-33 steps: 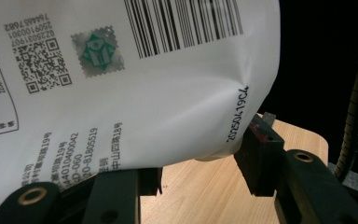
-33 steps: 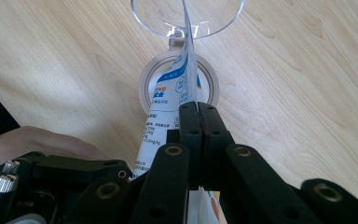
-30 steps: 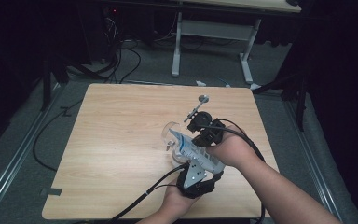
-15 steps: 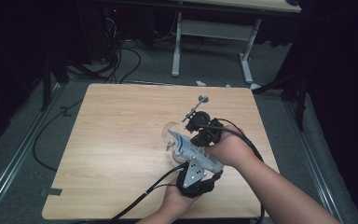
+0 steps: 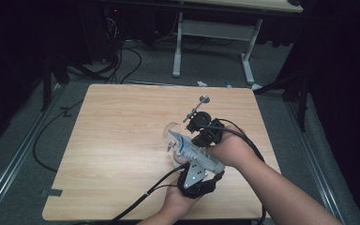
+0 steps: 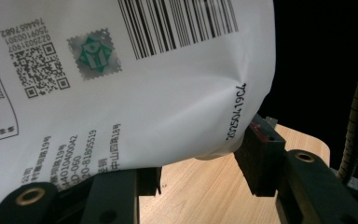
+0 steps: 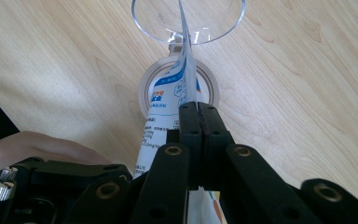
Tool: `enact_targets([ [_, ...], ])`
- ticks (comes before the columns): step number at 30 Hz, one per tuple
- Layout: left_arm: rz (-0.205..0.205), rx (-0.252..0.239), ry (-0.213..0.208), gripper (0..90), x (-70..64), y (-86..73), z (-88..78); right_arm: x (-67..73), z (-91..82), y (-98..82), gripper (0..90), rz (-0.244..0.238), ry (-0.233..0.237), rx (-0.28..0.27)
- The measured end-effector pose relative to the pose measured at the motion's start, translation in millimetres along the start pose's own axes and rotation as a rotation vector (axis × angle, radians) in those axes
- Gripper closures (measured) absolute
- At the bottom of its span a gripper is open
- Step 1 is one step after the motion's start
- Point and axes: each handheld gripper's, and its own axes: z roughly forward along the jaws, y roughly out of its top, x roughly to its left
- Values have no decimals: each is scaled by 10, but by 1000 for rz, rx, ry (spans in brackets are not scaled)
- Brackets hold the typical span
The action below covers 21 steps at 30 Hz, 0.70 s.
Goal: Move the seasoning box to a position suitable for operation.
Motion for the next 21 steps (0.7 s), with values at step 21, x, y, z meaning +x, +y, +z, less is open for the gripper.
enact_targets([
  [21,-3,-4,-4,557,-4,26,0,-5,-2,0,900,3,2,-6],
])
